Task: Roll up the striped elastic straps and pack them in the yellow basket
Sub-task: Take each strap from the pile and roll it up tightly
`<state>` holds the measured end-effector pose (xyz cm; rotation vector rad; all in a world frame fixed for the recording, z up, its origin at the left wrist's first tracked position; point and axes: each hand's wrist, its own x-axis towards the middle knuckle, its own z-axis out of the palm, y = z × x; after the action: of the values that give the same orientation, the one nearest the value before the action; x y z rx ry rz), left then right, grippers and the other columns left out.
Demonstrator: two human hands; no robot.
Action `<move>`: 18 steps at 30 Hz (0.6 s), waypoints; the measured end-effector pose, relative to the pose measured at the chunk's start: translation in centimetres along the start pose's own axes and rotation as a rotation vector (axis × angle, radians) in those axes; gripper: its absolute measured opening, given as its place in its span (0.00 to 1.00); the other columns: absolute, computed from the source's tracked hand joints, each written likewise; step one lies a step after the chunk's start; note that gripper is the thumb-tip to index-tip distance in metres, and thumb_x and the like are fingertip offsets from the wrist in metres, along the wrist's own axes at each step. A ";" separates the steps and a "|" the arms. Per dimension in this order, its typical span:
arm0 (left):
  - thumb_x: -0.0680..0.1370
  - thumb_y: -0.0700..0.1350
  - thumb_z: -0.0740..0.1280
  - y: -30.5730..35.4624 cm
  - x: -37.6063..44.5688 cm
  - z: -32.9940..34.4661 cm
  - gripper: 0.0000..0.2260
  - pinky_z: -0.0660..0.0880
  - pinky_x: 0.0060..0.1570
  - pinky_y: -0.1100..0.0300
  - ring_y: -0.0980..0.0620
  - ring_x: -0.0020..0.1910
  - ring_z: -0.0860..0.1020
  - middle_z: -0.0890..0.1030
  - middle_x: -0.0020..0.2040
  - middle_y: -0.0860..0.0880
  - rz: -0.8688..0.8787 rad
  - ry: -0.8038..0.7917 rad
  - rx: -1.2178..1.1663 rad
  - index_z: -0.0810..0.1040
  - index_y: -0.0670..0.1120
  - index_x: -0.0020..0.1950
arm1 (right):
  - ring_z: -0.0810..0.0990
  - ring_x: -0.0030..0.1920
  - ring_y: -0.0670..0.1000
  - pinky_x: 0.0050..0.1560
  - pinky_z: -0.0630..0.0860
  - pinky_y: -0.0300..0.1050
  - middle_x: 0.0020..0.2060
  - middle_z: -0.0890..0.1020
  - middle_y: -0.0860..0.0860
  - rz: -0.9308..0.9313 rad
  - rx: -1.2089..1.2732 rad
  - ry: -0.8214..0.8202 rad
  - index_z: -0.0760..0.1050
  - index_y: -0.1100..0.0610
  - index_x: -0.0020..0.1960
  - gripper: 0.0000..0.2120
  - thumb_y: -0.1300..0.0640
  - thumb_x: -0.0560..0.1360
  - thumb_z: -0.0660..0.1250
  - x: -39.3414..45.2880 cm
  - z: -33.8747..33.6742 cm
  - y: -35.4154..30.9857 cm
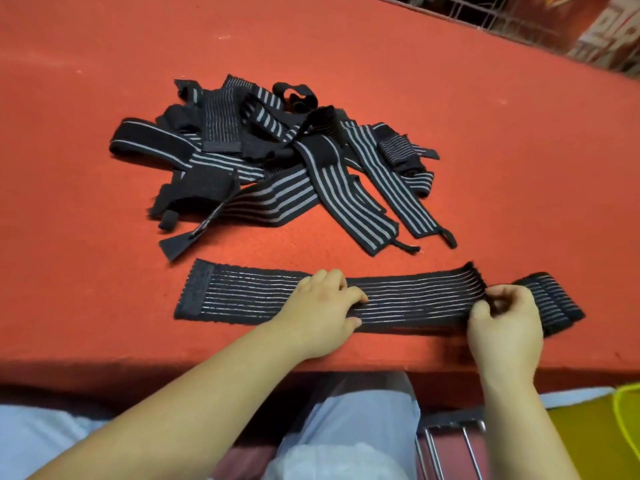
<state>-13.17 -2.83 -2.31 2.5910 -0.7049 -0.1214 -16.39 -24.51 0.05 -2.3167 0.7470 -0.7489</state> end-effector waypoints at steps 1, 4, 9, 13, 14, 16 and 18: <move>0.78 0.54 0.61 0.3 0.3 0.1 0.19 0.58 0.67 0.54 0.51 0.61 0.65 0.68 0.59 0.51 0.013 -0.008 0.013 0.68 0.55 0.69 | 0.77 0.50 0.60 0.57 0.69 0.56 0.45 0.78 0.54 -0.002 -0.029 0.006 0.71 0.53 0.47 0.09 0.65 0.71 0.63 0.1 0.0 0.4; 0.78 0.54 0.61 0.6 0.7 0.3 0.19 0.58 0.68 0.54 0.51 0.62 0.64 0.68 0.59 0.51 0.025 -0.036 0.031 0.68 0.55 0.69 | 0.76 0.53 0.61 0.55 0.66 0.54 0.46 0.81 0.56 0.005 -0.127 0.002 0.75 0.55 0.49 0.11 0.66 0.69 0.64 0.1 0.3 1.1; 0.78 0.54 0.62 -0.2 0.8 -0.1 0.17 0.60 0.67 0.55 0.52 0.61 0.66 0.68 0.58 0.52 -0.019 -0.030 -0.067 0.70 0.56 0.67 | 0.74 0.53 0.64 0.54 0.65 0.55 0.47 0.78 0.59 -0.102 -0.183 0.022 0.77 0.59 0.50 0.11 0.66 0.69 0.66 -0.3 1.1 -0.3; 0.77 0.51 0.64 -2.0 1.4 -1.8 0.14 0.63 0.66 0.54 0.51 0.61 0.68 0.71 0.57 0.51 -0.134 0.052 -0.175 0.73 0.54 0.63 | 0.74 0.54 0.62 0.55 0.64 0.54 0.47 0.78 0.57 -0.236 -0.108 -0.087 0.77 0.58 0.49 0.09 0.65 0.70 0.67 -0.4 3.2 -3.2; 0.77 0.51 0.64 -2.6 1.6 -2.4 0.13 0.64 0.65 0.53 0.51 0.60 0.69 0.71 0.56 0.51 -0.167 0.081 -0.203 0.74 0.54 0.62 | 0.74 0.53 0.61 0.55 0.64 0.53 0.47 0.78 0.56 -0.264 -0.078 -0.111 0.77 0.57 0.48 0.09 0.65 0.69 0.68 -0.3 3.8 -4.1; 0.76 0.49 0.66 -4.1 1.8 -4.0 0.12 0.66 0.63 0.53 0.50 0.57 0.71 0.71 0.52 0.53 -0.232 0.173 -0.235 0.76 0.53 0.59 | 0.75 0.52 0.59 0.56 0.66 0.54 0.46 0.79 0.54 -0.311 -0.003 -0.144 0.77 0.57 0.47 0.08 0.65 0.69 0.68 0.1 5.0 -6.1; 0.75 0.47 0.67 -5.8 1.8 -5.7 0.11 0.68 0.62 0.53 0.49 0.55 0.73 0.72 0.50 0.53 -0.299 0.299 -0.251 0.78 0.52 0.56 | 0.76 0.51 0.59 0.57 0.69 0.56 0.45 0.79 0.53 -0.332 0.061 -0.182 0.77 0.57 0.46 0.07 0.65 0.69 0.68 0.4 6.3 -8.3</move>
<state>-7.84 2.99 0.23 2.3833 -0.1805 0.0799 -9.32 -17.02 1.49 -2.4419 0.2574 -0.6768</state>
